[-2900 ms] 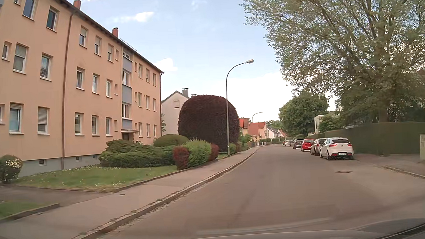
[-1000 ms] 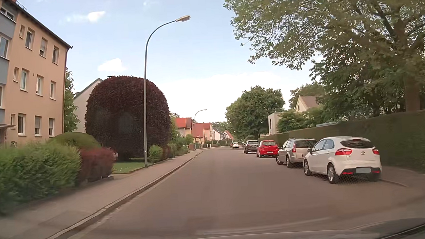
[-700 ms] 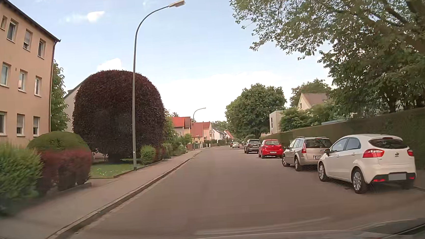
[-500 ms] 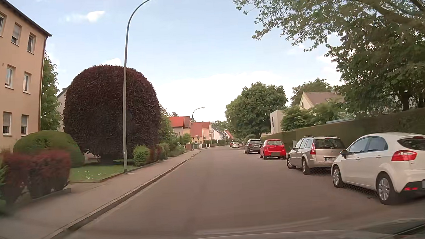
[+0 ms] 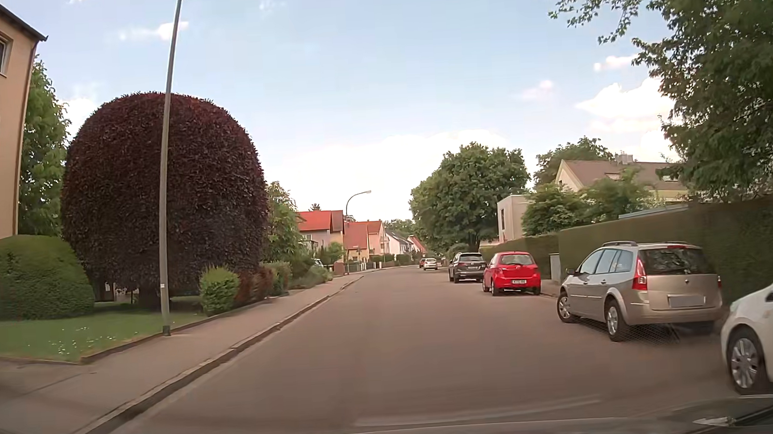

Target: Follow the waypoints while adhering to traffic rules and regulations

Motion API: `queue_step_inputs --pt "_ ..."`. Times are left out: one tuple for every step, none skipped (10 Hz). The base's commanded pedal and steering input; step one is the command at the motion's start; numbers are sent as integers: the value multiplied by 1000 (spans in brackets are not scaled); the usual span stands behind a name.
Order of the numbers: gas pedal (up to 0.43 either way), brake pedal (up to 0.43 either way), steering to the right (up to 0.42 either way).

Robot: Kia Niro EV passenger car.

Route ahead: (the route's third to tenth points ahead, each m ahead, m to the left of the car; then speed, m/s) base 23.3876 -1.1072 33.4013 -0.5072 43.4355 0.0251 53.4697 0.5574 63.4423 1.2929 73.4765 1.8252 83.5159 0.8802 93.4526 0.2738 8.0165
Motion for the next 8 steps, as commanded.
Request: queue_step_inputs --pt "248 18 -3" --pt "248 18 -5" --pt "248 18 -3" --pt "228 18 -3" --pt "209 18 -3" --pt "209 18 -3" --pt "209 18 -5" --pt "209 18 -5"
